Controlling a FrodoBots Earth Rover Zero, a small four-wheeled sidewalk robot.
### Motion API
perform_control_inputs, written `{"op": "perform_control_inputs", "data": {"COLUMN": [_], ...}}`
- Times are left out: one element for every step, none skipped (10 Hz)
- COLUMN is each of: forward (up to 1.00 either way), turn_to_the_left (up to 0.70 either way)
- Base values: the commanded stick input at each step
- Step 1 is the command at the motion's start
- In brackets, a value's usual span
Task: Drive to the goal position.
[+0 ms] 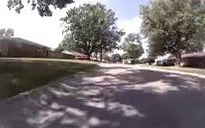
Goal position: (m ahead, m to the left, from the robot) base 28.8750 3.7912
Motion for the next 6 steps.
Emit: {"op": "perform_control_inputs", "data": {"forward": [1.00,1.00,1.00,1.00,1.00,1.00], "turn_to_the_left": [0.00,0.00,0.00,0.00,0.00,0.00]}}
